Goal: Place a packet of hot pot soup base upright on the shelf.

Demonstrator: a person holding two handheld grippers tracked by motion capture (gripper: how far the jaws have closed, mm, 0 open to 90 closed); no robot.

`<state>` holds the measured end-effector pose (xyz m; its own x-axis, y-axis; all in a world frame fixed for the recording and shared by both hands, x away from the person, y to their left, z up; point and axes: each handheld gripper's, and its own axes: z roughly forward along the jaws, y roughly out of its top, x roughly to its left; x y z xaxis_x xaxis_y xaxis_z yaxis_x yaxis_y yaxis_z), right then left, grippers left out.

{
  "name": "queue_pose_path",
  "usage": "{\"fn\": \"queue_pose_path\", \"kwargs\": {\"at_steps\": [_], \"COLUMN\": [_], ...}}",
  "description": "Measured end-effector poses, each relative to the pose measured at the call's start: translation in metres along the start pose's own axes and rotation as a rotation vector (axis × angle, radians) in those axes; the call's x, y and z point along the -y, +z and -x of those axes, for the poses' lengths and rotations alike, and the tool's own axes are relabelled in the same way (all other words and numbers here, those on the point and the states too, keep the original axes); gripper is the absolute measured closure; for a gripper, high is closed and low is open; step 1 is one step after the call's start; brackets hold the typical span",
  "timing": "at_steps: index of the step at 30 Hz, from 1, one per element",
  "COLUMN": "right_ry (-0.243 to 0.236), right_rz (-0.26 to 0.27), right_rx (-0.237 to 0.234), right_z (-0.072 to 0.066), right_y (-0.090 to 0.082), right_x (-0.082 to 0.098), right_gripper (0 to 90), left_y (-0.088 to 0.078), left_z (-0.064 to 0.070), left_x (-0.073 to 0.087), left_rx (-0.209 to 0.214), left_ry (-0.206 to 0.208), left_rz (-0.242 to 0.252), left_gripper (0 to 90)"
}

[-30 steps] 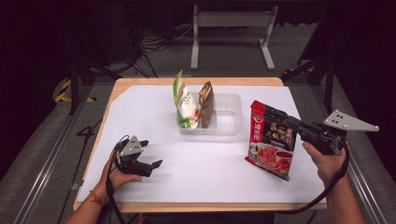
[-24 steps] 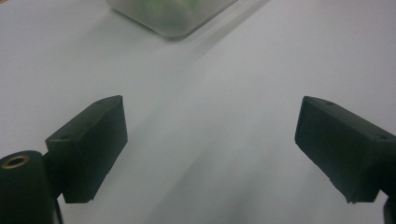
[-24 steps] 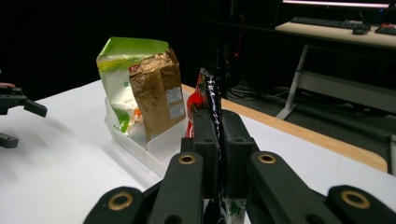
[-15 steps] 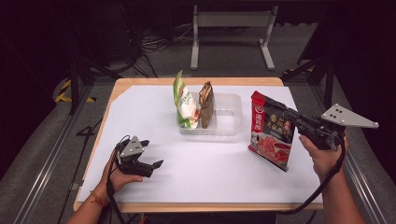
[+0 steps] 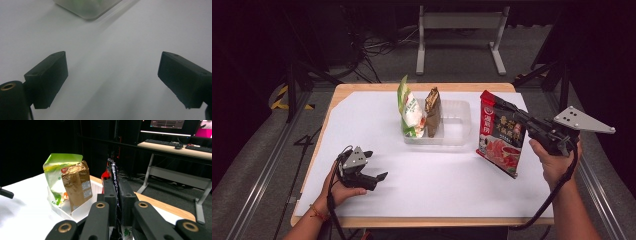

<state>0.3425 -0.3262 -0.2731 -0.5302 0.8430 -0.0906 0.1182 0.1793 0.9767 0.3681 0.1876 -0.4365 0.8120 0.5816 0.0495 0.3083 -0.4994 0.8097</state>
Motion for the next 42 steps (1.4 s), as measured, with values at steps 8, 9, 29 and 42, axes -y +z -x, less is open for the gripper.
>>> {"fn": "queue_pose_path", "kwargs": {"at_steps": [8, 9, 29, 42], "right_ry": [-0.004, -0.006, -0.025, -0.026], "right_rz": [0.013, 0.019, 0.054, 0.04], "right_rx": [0.005, 0.005, 0.0, -0.013], "right_z": [-0.003, -0.003, -0.012, -0.018], "right_y": [0.005, 0.005, 0.017, 0.038], "right_x": [-0.006, -0.007, -0.036, -0.047], "right_gripper": [86.8, 86.8, 86.9, 86.9], "left_y": [0.0, -0.001, -0.001, -0.005], "left_z": [0.0, 0.0, -0.001, -0.004], "left_x": [0.0, 0.0, 0.001, 0.001], "left_rx": [-0.005, -0.006, -0.005, -0.002], "left_ry": [0.0, 0.002, -0.005, -0.022], "left_rz": [-0.002, -0.002, -0.002, 0.016], "left_gripper": [10.0, 10.0, 10.0, 7.1]}}
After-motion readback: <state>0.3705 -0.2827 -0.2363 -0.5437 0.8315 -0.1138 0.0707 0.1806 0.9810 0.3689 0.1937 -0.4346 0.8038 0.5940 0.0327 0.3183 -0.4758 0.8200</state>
